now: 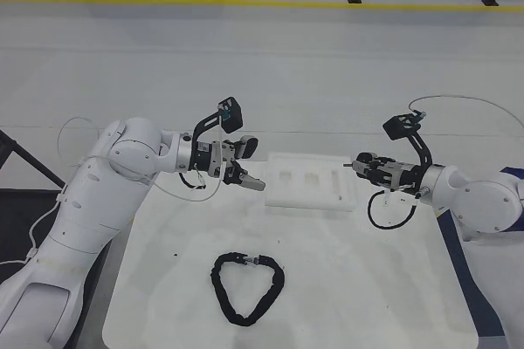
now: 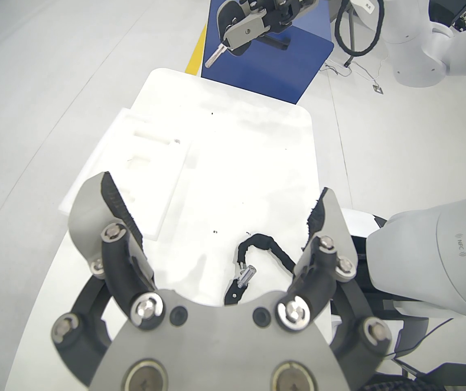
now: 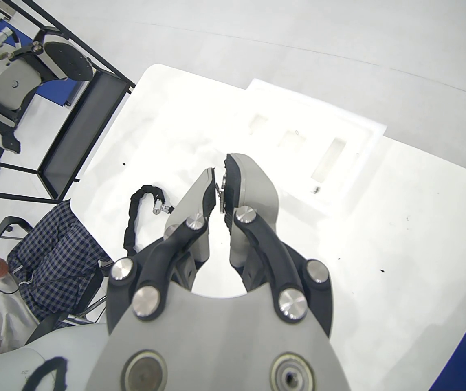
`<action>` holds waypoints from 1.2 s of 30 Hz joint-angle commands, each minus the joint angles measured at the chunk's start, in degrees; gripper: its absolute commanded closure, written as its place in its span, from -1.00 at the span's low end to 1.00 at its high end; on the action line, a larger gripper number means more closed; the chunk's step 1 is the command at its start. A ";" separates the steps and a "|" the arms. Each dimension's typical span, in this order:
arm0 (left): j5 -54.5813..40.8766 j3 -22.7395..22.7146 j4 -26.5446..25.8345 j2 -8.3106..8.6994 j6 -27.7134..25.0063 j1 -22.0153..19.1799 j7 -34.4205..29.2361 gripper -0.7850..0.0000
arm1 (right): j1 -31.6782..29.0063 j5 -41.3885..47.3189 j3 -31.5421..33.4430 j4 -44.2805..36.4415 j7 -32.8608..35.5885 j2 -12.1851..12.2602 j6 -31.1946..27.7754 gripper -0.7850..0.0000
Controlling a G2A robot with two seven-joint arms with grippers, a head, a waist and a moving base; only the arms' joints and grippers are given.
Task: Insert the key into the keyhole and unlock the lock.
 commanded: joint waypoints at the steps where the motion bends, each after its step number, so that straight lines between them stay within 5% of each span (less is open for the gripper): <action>1: 0.01 0.00 0.00 0.00 -0.01 0.00 0.00 -1.00 | 0.00 0.00 0.00 0.00 0.00 0.00 0.00 1.00; 16: 6.32 -0.13 -0.48 0.51 -1.76 3.37 2.13 -1.00 | 0.00 0.00 0.00 0.00 0.00 0.00 0.00 1.00; 27: 20.35 3.84 -0.41 1.75 -9.65 12.26 11.20 -1.00 | 0.00 0.00 0.00 0.00 0.00 0.00 0.00 1.00; 36: 31.42 5.82 1.19 1.65 -12.30 14.79 19.34 -1.00 | 0.00 0.00 0.00 0.00 0.00 0.00 0.00 1.00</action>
